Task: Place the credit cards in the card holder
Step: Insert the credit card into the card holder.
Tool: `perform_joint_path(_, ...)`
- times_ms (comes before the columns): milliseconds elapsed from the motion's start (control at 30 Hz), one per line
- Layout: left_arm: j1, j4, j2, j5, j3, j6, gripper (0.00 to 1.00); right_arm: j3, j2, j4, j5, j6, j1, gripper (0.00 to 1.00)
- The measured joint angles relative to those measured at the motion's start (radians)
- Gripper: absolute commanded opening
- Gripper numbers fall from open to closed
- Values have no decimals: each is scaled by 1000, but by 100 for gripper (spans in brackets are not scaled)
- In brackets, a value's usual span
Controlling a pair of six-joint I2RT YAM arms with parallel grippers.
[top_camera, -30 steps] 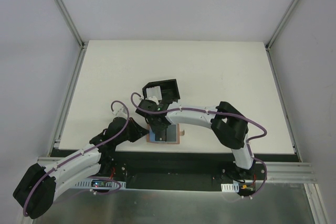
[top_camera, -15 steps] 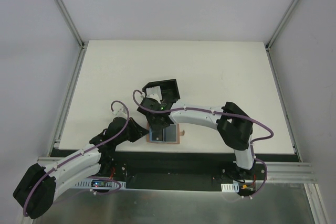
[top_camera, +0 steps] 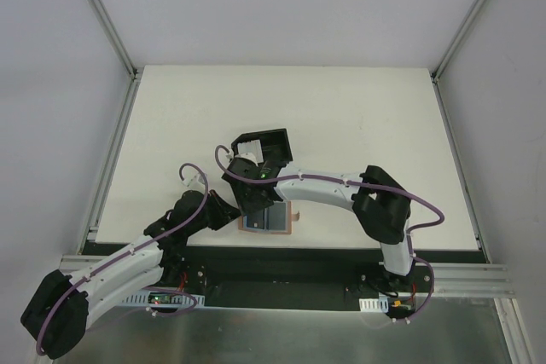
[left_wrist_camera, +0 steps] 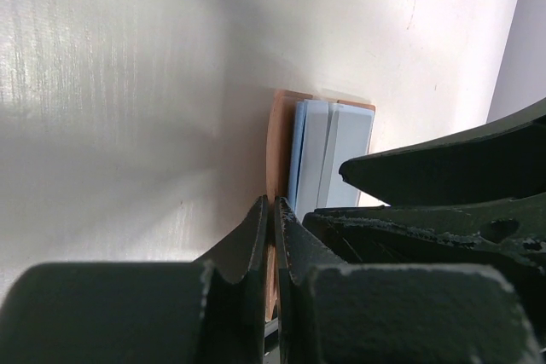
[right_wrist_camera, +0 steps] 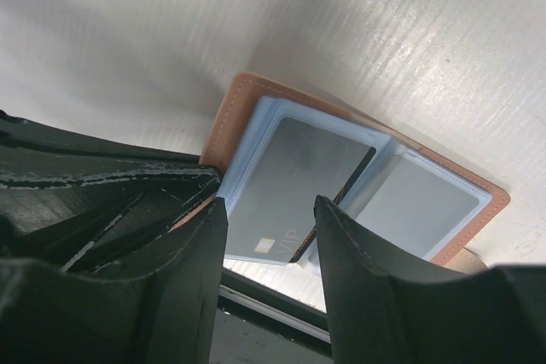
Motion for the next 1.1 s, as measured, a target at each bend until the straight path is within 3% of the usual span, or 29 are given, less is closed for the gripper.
perform_joint_path(333,0,-11,-11,3,0,2,0,0,21,14,-24,7,-4,49)
perform_joint_path(633,0,-19,-23,4,0,3,0,1,26,-10,0,7,-4,41)
perform_joint_path(1100,0,-18,-34,7,0,3,0,20,25,-93,61,-2,-3,38)
